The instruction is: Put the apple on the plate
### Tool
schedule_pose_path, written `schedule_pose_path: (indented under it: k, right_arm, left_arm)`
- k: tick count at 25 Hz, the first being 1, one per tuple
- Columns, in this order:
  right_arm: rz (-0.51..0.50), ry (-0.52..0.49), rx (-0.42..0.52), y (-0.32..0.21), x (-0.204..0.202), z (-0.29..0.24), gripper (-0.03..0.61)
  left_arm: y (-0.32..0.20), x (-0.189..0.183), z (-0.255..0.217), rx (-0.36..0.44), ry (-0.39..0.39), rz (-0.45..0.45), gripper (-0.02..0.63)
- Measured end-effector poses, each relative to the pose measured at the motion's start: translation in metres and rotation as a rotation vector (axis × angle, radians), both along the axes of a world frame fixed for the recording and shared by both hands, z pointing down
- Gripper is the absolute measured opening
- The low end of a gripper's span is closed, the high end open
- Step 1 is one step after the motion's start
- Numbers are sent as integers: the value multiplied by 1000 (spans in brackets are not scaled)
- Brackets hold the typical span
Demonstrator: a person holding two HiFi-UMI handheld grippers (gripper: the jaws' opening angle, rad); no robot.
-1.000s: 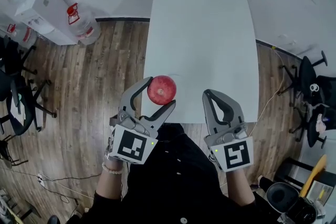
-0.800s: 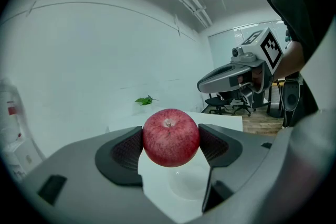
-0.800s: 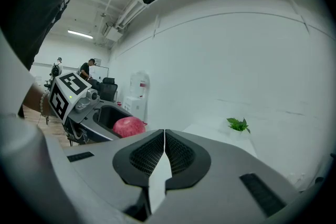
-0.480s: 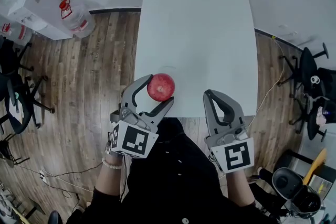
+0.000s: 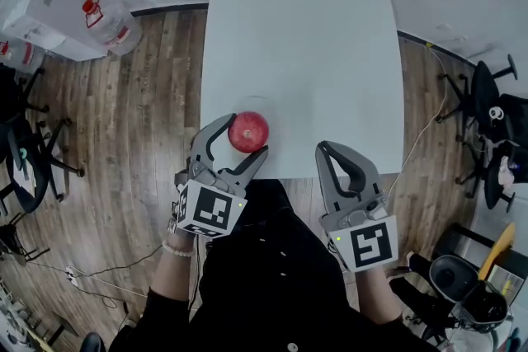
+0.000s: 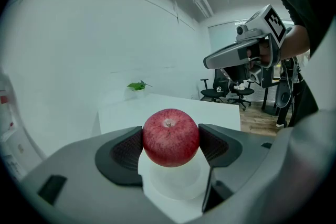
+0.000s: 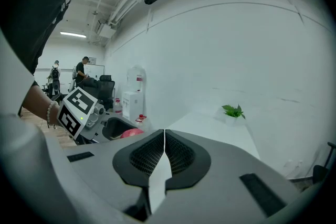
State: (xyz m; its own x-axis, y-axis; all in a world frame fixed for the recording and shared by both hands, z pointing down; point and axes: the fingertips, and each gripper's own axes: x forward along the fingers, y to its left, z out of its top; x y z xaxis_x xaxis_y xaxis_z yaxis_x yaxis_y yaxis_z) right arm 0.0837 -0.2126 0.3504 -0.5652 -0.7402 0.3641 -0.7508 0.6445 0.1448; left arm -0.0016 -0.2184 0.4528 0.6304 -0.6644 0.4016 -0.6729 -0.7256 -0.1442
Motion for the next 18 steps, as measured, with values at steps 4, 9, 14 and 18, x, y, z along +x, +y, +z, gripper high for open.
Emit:
schedule_pose_path:
  k: [4,9,14,18]
  right_arm:
    - [-2,5,-15,1,2,6,43]
    - [-2,5,-33,-1,1,14,43]
    - [5,13,-55,-2,3,22,43]
    - [13,15,-62,-1,2,25,43]
  left_arm:
    - [-3,2,15,-19,-8,-7,347]
    - [-8,5,37,-49,-26,-8,347]
    - [-10,9,57,-82,-39,10,346]
    - [-11,9,69,-94,-57,23,346]
